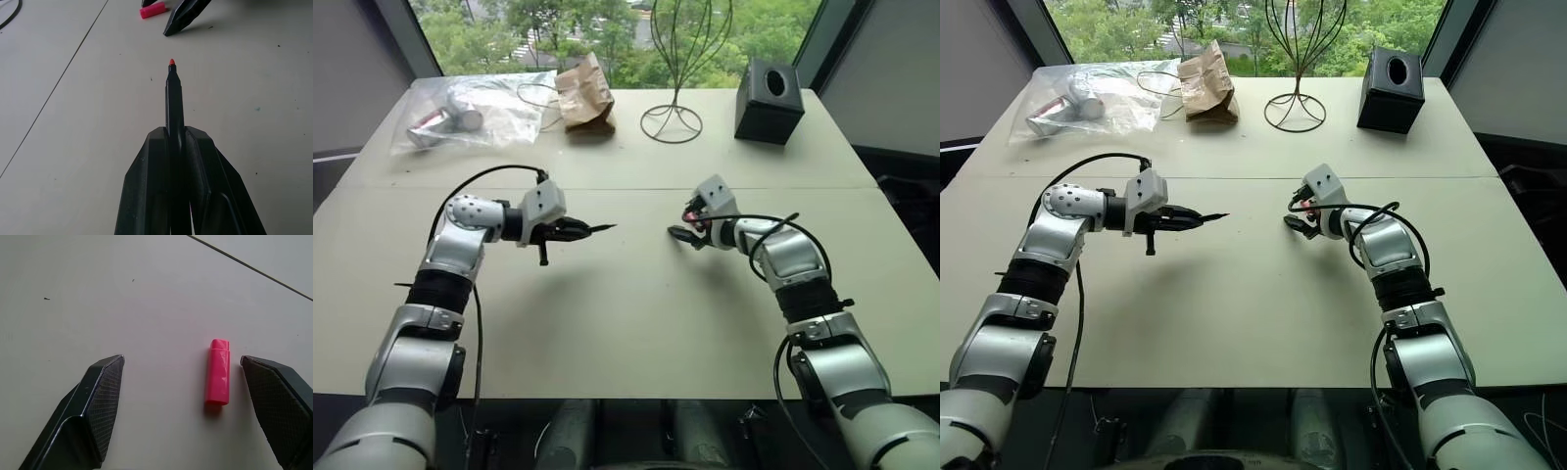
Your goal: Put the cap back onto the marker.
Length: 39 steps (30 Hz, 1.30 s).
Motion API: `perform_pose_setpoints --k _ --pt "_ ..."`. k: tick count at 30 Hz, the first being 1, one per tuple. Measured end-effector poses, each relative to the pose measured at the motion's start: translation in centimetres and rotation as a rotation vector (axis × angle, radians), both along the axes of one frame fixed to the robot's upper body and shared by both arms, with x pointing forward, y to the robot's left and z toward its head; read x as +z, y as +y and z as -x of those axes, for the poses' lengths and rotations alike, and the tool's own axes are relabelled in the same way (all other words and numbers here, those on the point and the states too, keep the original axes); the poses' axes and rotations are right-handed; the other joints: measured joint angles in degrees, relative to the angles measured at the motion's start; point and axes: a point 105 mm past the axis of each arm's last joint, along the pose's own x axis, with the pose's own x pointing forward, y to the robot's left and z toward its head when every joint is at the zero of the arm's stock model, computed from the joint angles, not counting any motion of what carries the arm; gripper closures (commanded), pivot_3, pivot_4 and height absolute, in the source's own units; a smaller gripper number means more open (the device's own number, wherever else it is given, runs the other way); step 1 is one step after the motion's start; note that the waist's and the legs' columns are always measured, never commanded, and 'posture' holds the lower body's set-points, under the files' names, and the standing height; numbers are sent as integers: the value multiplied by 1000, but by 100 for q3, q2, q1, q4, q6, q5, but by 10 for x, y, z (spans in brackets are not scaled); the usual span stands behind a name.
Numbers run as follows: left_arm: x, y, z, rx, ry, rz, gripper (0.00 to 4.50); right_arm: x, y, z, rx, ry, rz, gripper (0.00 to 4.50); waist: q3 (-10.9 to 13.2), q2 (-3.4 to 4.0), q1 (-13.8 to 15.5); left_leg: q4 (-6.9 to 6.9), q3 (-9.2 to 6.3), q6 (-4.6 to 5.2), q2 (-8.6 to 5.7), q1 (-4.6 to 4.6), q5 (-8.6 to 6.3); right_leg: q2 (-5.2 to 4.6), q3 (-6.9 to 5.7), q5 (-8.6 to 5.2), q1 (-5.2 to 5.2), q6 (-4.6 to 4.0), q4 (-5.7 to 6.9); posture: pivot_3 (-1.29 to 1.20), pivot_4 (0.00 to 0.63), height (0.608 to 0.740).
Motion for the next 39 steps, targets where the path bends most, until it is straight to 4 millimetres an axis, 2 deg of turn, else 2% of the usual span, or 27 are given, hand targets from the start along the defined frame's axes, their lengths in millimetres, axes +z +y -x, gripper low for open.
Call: perform_pose_setpoints --k 3,6,7,12,21,23,26,28,31,35,39 --pt "0 0 -1 5 -4 4 4396 -1 -2 -3 -14 -3 -6 549 -1 0 1 1 -1 -1 0 5 1 0 0 0 6 0 0 0 150 740" --pt "0 -2 1 2 -8 7 4500 -2 -5 -5 -30 -1 -14 1366 -1 0 10 3 -4 -5 0 6 3 0 0 0 9 0 0 0 150 740" --pt "-1 -1 1 3 -6 10 4500 -2 -5 -5 -30 -1 -15 1759 -1 1 12 4 -4 -5 0 6 3 0 0 0 9 0 0 0 150 740" --pt "-2 -1 2 5 1 22 4500 -3 -6 -4 -27 3 -13 4344 -2 1 18 4 -6 -7 0 6 4 0 0 0 9 0 0 0 150 740" --pt "-1 -2 0 16 -12 31 4500 -3 -14 -2 -20 4 2 4344 -2 1 34 3 -6 -7 -2 6 4 0 -1 0 10 0 0 0 150 740" --pt "-1 -3 0 14 -13 34 4500 0 -22 2 12 -12 50 4344 -2 1 50 4 -6 -7 -3 3 4 -1 -1 0 10 0 -1 0 150 740" --pt "-1 -3 0 14 -14 34 4500 5 -45 16 104 -45 168 4344 -1 2 47 2 -2 -7 -5 -2 4 -3 -1 0 8 1 -9 0 150 740" --pt "-2 -4 0 12 -17 36 4500 17 -50 34 261 -99 244 4344 0 3 19 -2 6 -7 -3 -2 4 -3 -1 -2 4 3 -9 0 150 740" --pt "-3 -6 1 7 -15 41 4500 36 -37 69 564 -178 324 4344 0 3 -40 -5 14 -7 6 4 4 4 -2 -3 5 4 -8 0 150 740" --pt "-3 -8 1 -4 -17 44 4500 36 -32 103 825 -209 420 4344 0 2 -9 4 13 -7 8 4 3 4 -2 -4 11 6 -10 0 150 740" --pt "-5 -14 2 -16 -14 56 4500 37 -33 121 1023 -268 545 4344 0 1 22 11 7 -8 11 4 3 -9 -1 -7 15 13 -12 0 150 740"
